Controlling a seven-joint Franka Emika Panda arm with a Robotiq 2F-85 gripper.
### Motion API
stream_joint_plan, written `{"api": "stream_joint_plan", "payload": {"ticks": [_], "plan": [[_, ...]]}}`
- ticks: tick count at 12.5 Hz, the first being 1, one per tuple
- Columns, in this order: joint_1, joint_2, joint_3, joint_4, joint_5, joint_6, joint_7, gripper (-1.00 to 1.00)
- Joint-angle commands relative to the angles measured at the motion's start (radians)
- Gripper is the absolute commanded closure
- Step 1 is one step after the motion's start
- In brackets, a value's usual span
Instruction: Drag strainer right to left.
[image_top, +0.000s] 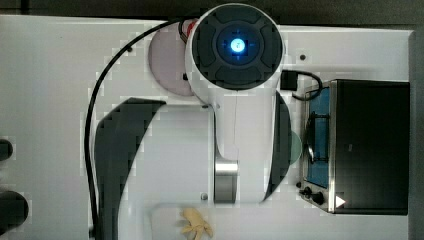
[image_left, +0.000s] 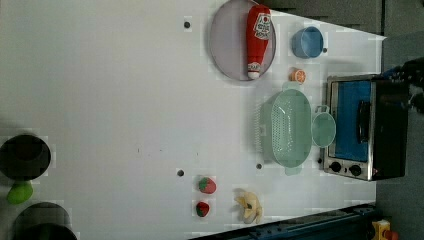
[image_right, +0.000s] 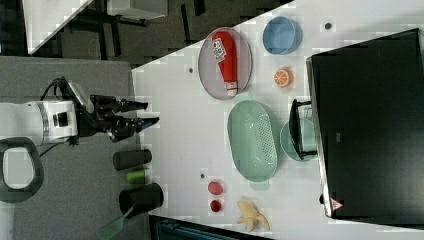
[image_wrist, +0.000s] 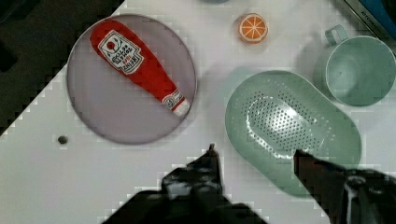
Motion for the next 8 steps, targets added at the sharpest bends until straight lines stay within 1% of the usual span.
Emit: {"api": "stream_joint_plan", "payload": {"ticks": [1, 3, 5, 8], "plan": [[-0.025, -0.562, -0.05, -0.302, -0.047, -0.251, 0.083, -0.6], [-0.025, -0.56, -0.049, -0.313, -0.046, -0.248, 0.083, -1.0], [-0.024, -0.545, -0.046, -0.353, -0.046, -0.224, 0.097, -1.0], [-0.024, -0.491, -0.043, -0.463, -0.046, -0.122, 0.139, -1.0]]}}
